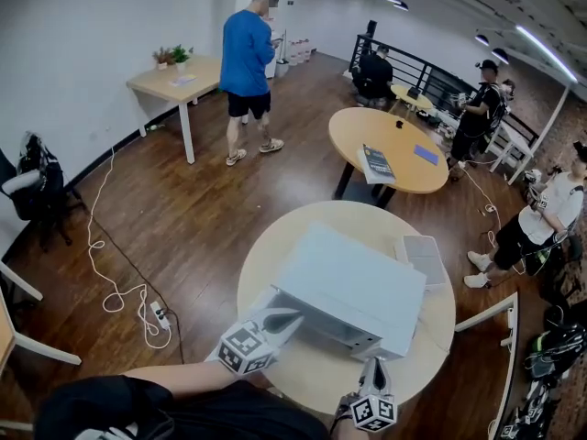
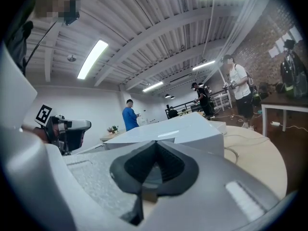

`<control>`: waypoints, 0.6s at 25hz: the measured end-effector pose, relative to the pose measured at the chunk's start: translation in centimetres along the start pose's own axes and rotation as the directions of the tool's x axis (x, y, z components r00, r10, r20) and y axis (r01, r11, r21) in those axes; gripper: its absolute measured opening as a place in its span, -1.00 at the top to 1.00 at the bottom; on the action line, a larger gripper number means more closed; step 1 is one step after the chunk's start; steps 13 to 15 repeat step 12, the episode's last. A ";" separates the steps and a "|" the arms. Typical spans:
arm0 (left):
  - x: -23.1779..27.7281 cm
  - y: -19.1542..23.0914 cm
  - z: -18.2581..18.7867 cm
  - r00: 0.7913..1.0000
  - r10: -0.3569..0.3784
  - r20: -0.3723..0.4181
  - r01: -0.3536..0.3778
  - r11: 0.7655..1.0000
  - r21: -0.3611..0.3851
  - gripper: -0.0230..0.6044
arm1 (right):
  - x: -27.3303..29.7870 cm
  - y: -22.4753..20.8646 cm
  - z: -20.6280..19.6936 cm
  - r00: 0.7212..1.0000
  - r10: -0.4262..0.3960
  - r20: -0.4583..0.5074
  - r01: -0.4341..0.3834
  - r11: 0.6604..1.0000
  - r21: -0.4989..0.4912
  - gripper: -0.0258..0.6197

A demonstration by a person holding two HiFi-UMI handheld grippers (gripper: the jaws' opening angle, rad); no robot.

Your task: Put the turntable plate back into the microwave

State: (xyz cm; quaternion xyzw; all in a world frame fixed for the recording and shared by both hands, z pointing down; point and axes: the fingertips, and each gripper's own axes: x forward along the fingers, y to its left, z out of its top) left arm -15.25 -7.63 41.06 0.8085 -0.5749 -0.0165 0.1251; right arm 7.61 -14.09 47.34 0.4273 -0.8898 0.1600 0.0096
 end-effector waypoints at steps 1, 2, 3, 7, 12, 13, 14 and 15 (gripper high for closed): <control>-0.1 0.2 0.1 1.000 -0.002 0.001 0.002 1.000 -0.001 0.93 | -0.3 0.1 -0.1 1.000 -0.010 0.004 0.010 1.000 0.004 0.92; -0.2 0.3 0.2 1.000 -0.005 0.000 0.005 1.000 -0.002 0.93 | -0.5 0.1 -0.2 1.000 -0.020 0.007 0.020 1.000 0.008 0.92; -0.2 0.4 0.2 1.000 -0.009 -0.004 0.009 1.000 -0.002 0.94 | -0.8 0.2 -0.3 1.000 -0.028 0.009 0.028 1.000 0.010 0.92; 0.0 0.2 -0.2 0.999 -0.036 -0.013 0.036 0.999 -0.005 0.93 | -1.6 0.2 -0.9 0.999 -0.050 0.008 0.050 0.999 0.019 0.92; -0.4 0.2 -0.1 0.999 -0.050 -0.012 0.050 0.999 -0.010 0.94 | -1.8 0.3 -1.3 0.998 -0.067 0.003 0.066 0.998 0.024 0.92; -0.4 0.2 -0.1 0.999 -0.050 -0.012 0.050 0.999 -0.010 0.94 | -1.8 0.3 -1.3 0.998 -0.067 0.003 0.066 0.998 0.024 0.92; -0.4 0.2 -0.1 0.999 -0.050 -0.012 0.050 0.999 -0.010 0.94 | -1.8 0.3 -1.3 0.998 -0.067 0.003 0.066 0.998 0.024 0.92; -0.4 0.2 -0.1 0.999 -0.050 -0.012 0.050 0.999 -0.010 0.94 | -1.8 0.3 -1.3 0.998 -0.067 0.003 0.066 0.998 0.024 0.92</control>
